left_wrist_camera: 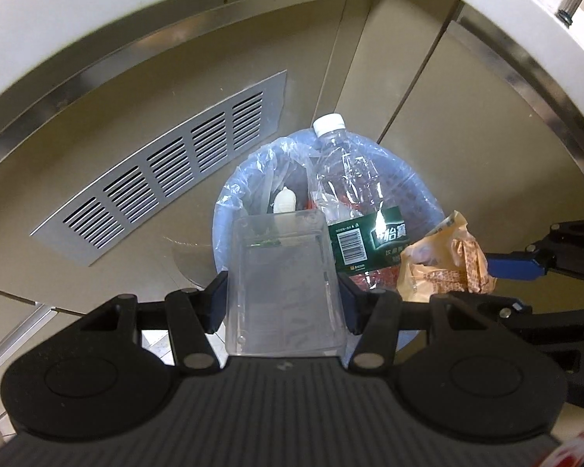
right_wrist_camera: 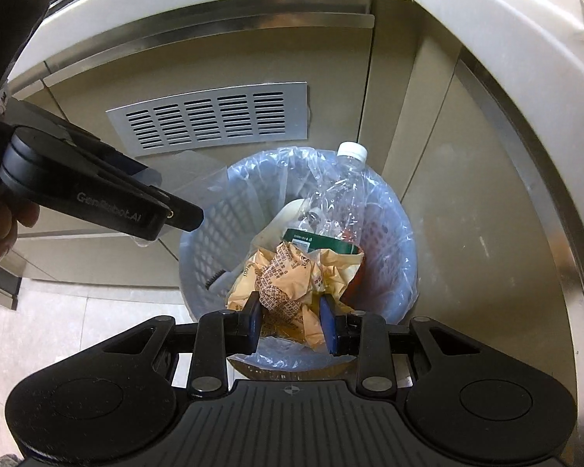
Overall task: Collect trash
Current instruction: 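Lower the box and wrapper into the bin with both grippers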
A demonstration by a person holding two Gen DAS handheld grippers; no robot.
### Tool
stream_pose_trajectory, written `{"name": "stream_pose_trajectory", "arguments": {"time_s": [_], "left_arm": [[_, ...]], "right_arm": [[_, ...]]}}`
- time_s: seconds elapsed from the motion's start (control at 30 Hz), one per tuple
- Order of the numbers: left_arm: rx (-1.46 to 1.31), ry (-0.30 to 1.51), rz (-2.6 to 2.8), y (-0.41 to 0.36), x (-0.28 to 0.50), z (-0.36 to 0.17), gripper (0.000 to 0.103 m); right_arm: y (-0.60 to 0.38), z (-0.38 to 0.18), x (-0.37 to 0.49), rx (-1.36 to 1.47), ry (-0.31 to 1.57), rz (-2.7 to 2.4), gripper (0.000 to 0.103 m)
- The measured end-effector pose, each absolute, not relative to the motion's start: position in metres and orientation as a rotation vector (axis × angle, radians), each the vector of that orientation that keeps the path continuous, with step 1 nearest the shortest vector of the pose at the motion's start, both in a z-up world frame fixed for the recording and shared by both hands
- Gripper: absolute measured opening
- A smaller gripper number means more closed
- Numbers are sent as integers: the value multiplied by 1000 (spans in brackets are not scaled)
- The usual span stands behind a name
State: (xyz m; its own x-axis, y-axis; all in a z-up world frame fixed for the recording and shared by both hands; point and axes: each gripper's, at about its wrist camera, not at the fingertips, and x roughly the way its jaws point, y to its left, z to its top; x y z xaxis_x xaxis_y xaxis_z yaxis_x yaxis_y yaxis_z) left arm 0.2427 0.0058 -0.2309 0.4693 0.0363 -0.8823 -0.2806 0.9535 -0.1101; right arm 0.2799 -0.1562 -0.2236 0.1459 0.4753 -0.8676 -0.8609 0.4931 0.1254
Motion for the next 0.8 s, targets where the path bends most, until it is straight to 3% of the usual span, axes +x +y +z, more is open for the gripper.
{"name": "stream_pose_trajectory", "arguments": {"time_s": [0.8], "left_arm": [[-243, 1114, 168, 12, 268, -258, 53]], "right_arm": [[-131, -253, 291, -434, 1094, 1000, 32]]}}
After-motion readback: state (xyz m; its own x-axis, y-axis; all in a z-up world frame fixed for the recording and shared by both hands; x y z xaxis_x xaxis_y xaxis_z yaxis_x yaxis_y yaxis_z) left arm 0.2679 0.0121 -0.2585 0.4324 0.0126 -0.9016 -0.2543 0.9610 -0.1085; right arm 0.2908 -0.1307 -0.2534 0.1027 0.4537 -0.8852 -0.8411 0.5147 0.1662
